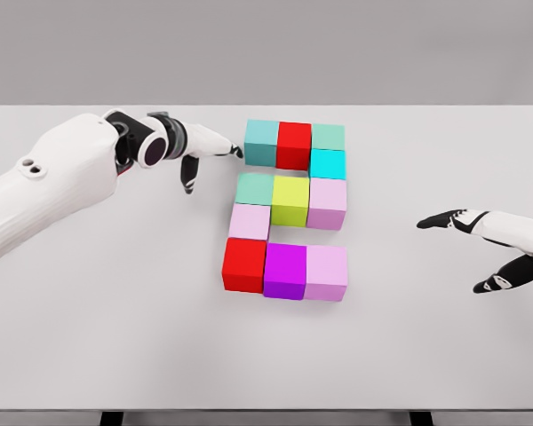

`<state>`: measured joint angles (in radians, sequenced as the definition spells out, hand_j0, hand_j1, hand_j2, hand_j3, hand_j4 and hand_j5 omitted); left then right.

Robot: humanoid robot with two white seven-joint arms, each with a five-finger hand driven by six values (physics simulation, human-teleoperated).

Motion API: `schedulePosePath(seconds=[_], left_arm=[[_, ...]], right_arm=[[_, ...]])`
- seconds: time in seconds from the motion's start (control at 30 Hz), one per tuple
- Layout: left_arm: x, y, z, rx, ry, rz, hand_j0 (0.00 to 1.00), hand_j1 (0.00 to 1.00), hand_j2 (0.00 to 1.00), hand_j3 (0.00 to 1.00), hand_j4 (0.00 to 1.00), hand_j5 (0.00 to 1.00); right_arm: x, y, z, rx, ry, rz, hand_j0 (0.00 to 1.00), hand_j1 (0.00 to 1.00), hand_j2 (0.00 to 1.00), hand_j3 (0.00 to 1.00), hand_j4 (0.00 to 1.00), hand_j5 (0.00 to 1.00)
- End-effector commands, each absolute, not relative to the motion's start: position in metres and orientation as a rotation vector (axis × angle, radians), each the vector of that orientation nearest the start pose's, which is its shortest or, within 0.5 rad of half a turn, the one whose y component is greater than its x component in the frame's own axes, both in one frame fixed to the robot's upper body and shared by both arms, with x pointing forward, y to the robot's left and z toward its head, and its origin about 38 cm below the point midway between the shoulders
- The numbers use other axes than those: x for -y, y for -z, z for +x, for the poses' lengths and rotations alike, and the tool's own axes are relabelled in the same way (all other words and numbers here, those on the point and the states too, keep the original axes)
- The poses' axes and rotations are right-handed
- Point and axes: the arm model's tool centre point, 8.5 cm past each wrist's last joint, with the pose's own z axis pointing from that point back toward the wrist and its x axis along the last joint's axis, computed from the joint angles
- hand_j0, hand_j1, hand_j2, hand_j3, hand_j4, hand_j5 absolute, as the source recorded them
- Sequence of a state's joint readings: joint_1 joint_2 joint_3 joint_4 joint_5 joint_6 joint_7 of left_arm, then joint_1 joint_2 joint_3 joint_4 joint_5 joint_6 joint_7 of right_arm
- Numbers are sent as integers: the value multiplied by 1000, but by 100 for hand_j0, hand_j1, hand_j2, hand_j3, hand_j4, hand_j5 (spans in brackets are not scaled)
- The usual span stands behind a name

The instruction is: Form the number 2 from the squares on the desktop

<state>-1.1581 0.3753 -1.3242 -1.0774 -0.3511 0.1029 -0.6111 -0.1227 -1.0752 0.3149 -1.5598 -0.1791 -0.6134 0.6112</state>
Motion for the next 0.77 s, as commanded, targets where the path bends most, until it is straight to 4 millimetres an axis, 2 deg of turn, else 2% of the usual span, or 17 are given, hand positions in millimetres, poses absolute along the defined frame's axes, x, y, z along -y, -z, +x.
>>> schedulePosePath(seconds=[0.0,0.07,0.1,0.13,0.17,0.2,0.23,0.27,0.3,0.37,0.4,0.5,0.57,0.6,0.63,0.67,0.73], left_arm=[[-147,-178,535,821,2018,533,100,100,100,100,100,100],[-155,-184,538,821,2008,547,100,100,100,100,100,100],[-178,-195,541,834,1982,562,100,100,100,100,100,100],[-188,-210,542,896,1974,555,100,100,100,100,100,100],[-205,-243,541,1036,1976,545,100,100,100,100,100,100],[-231,-261,534,1161,1979,509,100,100,100,100,100,100],[-243,-278,526,1323,1972,462,100,100,100,100,100,100],[-259,-291,507,1578,1936,377,100,100,100,100,100,100],[-280,-301,497,1721,1822,359,100,100,100,100,100,100],[-335,-303,478,1892,1498,327,100,100,100,100,100,100],[-353,-297,469,1948,1369,267,100,100,100,100,100,100],[-397,-282,444,1994,1150,132,100,100,100,100,100,100],[-404,-253,433,1933,1123,92,100,100,100,100,100,100],[-405,-242,430,1910,1115,82,100,100,100,100,100,100],[-409,-230,426,1872,1119,83,100,100,100,100,100,100],[-413,-226,423,1850,1127,88,100,100,100,100,100,100],[-419,-213,415,1808,1129,81,100,100,100,100,100,100]], right_arm=[[399,-190,337,1424,-1640,10,100,100,100,100,100,100],[399,-190,337,1423,-1642,10,100,100,100,100,100,100],[399,-190,337,1417,-1648,5,100,100,100,100,100,100],[399,-190,337,1417,-1648,5,100,100,100,100,100,100],[398,-190,337,1421,-1647,8,100,100,100,100,100,100],[398,-190,337,1421,-1649,8,100,100,100,100,100,100],[398,-190,337,1422,-1648,9,100,100,100,100,100,100],[398,-190,337,1421,-1649,8,100,100,100,100,100,100],[399,-190,337,1420,-1646,7,100,100,100,100,100,100],[400,-189,337,1416,-1645,5,100,100,100,100,100,100],[400,-189,337,1418,-1644,6,100,100,100,100,100,100],[393,-190,336,1431,-1652,20,100,100,100,100,100,100],[383,-180,334,1456,-1632,58,100,100,100,100,100,100],[386,-169,328,1426,-1616,75,100,100,100,100,100,100],[395,-144,314,1354,-1592,102,100,100,100,100,100,100],[396,-135,306,1330,-1587,120,100,100,100,100,100,100],[394,-134,300,1320,-1597,137,100,100,100,100,100,100]])
